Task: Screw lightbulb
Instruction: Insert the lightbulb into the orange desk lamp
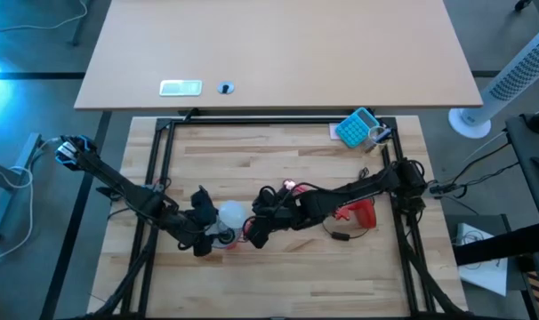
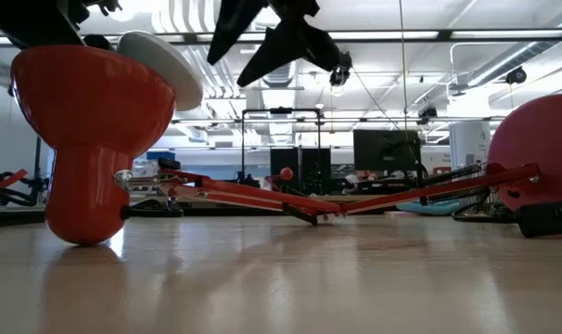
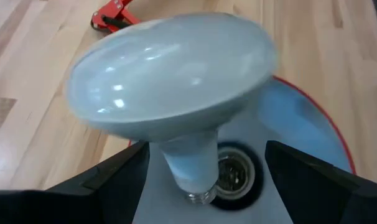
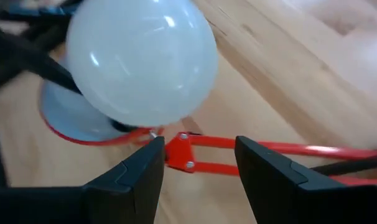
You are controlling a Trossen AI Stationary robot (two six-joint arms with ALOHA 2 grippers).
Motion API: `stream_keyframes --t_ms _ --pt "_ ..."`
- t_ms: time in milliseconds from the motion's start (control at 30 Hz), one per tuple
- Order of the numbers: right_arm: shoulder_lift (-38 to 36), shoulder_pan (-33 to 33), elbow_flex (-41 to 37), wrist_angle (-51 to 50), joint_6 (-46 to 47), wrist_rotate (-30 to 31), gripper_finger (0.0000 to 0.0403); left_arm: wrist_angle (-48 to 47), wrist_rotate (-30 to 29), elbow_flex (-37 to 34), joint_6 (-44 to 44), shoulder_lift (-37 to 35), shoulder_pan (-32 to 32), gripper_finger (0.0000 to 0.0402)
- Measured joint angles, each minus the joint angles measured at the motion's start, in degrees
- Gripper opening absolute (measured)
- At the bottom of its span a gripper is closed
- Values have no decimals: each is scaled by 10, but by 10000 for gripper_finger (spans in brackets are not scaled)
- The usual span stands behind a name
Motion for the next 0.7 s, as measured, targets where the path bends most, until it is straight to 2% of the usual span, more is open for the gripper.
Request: stream_keyframes --t_ms 100,233,400,567,700 --pt "0 1 -6 8 -85 -4 191 -17 1 1 9 -2 0 311" --pt "0 -11 -7 7 -163 -82 203 -25 1 1 18 -4 3 311" --pt "0 -39 -8 7 -221 -108 247 -31 5 1 18 -8 14 311" --pt "6 -73 -12 17 -236 -185 304 -31 12 0 20 -9 31 311" --pt "28 -90 -14 55 -251 -235 327 -33 34 0 28 -10 44 311"
